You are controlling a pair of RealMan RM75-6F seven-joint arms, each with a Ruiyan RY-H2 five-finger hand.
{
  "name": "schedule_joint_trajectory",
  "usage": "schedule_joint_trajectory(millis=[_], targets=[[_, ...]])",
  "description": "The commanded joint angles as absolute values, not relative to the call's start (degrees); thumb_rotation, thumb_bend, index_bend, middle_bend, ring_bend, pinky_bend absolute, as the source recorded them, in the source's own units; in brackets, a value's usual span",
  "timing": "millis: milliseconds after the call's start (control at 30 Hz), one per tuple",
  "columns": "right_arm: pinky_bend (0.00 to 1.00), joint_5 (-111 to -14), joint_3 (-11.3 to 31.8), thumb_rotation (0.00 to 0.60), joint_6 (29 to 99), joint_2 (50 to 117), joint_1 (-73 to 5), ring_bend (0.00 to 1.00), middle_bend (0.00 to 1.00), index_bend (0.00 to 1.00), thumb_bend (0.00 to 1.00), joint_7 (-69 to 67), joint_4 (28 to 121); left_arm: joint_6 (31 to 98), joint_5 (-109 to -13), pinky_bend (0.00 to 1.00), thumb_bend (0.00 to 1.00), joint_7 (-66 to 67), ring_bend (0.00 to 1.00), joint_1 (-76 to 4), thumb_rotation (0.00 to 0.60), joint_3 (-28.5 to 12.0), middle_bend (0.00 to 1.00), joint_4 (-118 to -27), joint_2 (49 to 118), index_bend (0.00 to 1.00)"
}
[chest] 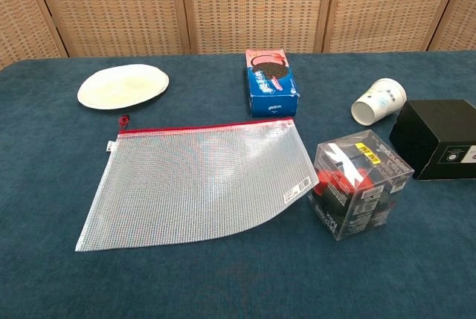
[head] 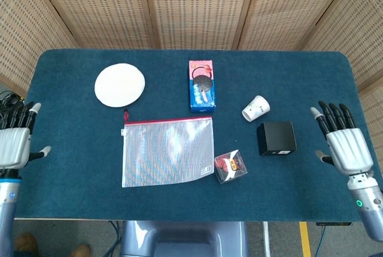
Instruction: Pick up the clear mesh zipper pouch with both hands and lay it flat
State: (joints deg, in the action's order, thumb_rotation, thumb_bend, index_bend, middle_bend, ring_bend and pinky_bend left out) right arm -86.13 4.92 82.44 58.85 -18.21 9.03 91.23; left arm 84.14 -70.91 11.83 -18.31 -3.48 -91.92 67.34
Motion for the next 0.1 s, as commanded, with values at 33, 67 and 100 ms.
schedule_joint_trajectory(millis=[33,67,100], targets=[[0.00,-88.1,2.2,0.600,87.8,59.6,-13.2,0.00,0.00,0.00,0.00,9.9,90.4,90.9,-76.8,0.00,0.00,6.9,0.00,-11.7,0.600,0.9,0.00,-90.9,65.9,0.00],[0.00,-88.4,2.0,0.600,88.6,59.8,-12.6,0.00,0.00,0.00,0.00,9.8,90.3,91.6,-77.5,0.00,0.00,6.4,0.00,-11.1,0.600,1.3,0.00,-90.6,65.9,0.00],[0.00,-88.8,1.7,0.600,89.8,60.2,-11.6,0.00,0.00,0.00,0.00,9.4,90.0,92.3,-78.5,0.00,0.00,5.2,0.00,-10.3,0.600,1.7,0.00,-90.4,66.0,0.00]])
